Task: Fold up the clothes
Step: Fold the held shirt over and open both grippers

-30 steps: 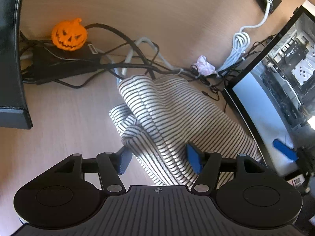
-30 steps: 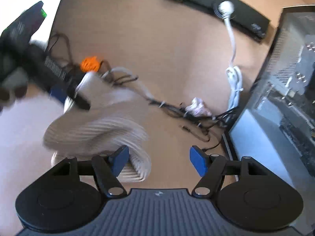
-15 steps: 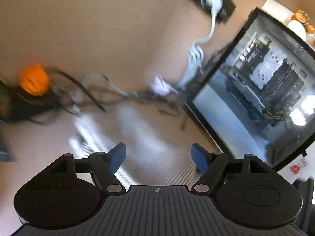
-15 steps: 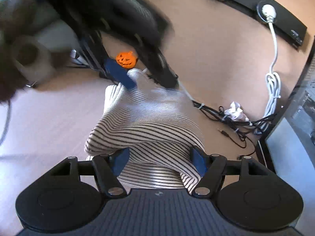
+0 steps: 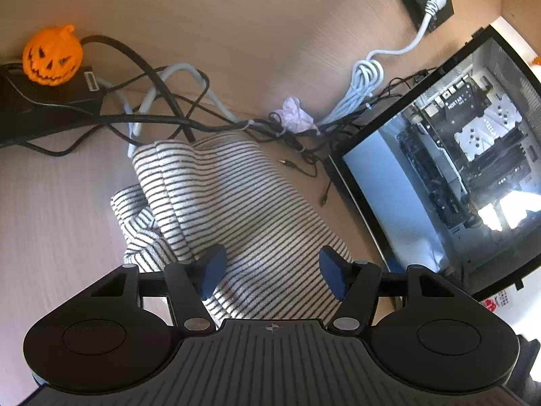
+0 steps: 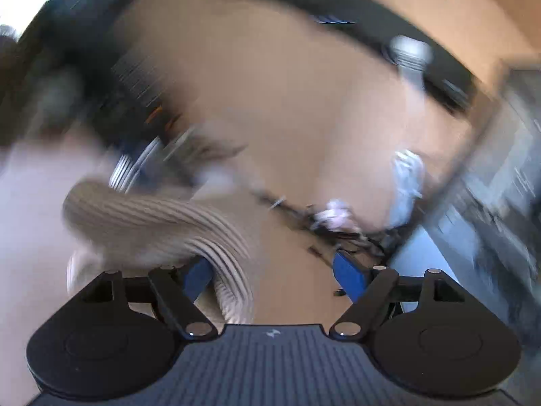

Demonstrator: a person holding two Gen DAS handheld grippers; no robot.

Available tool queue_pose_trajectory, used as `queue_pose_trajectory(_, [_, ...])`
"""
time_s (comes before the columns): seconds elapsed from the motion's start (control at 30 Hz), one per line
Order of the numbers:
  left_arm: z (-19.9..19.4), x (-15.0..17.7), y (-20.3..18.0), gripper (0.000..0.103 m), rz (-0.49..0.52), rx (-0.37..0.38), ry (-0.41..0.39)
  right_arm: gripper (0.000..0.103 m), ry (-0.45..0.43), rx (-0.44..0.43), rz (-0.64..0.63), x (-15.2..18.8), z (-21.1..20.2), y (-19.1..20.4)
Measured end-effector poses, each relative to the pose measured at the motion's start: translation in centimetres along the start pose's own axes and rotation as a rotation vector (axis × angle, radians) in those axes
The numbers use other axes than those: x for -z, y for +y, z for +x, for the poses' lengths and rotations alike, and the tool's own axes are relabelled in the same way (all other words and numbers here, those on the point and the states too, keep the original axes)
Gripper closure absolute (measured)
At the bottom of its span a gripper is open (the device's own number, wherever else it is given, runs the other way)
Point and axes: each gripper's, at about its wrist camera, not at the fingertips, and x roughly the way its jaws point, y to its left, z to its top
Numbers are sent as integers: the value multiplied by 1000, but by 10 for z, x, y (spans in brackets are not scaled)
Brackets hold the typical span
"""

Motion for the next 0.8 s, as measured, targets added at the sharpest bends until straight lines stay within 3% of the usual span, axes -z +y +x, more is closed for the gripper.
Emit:
queue_pose_trajectory(0.07, [-2,1,-1,36,14,0,-5,25,17,28,67,-3,-2,-15])
queue_pose_trajectory(0.13, [-3,3,-1,37,29,-2,-7,25,42,19,35,4,-3,-16])
queue_pose_trajectory(0.27, [0,6,-9,36,85,-30,-1,24,51,-80,90,8,-19,-29])
queue_pose_trajectory(0.47, [1,10,-16,36,148,-56,-2,15,60,-157,321,-22,-3,-57])
queue_pose_trajectory(0.53, [0,10,-16,36,145,-56,0,5,110,-195,358,-32,17,-55])
queue_pose_trajectory(0.7, [0,10,-14,36,137,-52,0,0,351,-179,150,-6,67,-12])
queue_pose_trajectory(0.8, [0,11,-14,36,129,-47,-1,0,343,-190,163,3,62,-10])
